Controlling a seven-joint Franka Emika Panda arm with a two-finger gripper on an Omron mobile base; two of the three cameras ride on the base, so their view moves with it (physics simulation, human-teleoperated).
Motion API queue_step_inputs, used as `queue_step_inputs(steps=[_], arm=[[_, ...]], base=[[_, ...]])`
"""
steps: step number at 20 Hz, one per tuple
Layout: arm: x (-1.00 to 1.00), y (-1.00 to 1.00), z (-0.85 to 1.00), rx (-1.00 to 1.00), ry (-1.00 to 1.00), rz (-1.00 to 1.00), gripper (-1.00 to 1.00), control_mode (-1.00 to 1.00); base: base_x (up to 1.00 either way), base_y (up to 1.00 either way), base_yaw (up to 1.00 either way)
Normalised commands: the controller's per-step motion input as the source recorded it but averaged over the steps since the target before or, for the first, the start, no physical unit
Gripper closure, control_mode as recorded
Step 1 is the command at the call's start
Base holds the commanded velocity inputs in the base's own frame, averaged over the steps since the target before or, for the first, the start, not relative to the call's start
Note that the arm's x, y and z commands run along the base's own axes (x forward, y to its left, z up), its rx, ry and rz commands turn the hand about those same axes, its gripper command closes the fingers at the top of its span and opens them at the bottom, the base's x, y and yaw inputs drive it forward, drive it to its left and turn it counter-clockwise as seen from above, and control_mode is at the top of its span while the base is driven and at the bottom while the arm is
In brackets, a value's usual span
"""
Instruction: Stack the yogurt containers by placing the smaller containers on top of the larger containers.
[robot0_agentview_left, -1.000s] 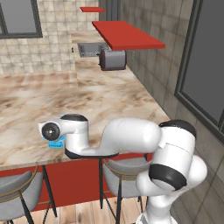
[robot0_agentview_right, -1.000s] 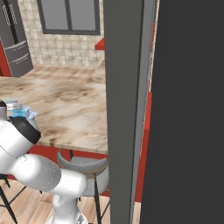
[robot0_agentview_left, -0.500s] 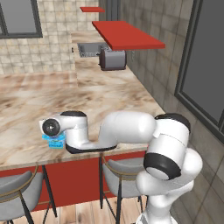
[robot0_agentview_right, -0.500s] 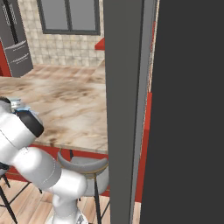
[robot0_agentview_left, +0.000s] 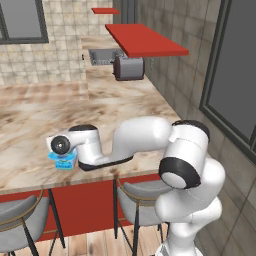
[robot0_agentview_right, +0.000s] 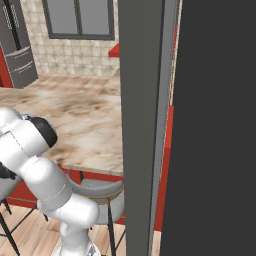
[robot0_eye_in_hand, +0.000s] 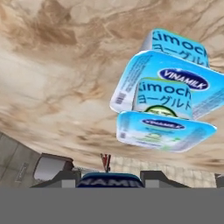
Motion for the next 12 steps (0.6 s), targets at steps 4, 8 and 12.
queue_step_inputs(steps=[4,8,12], arm=[[0.09,0.25,-0.06,0.0,-0.04,-0.05,1.0,-1.0],[0.01,0.19,-0.11,0.0,-0.02,-0.06,1.0,-1.0],[0.02,0.1,-0.12,0.0,0.0,-0.06,1.0,-1.0]], base=[[0.0,0.0,0.0],[0.0,0.0,0.0],[0.0,0.0,0.0]])
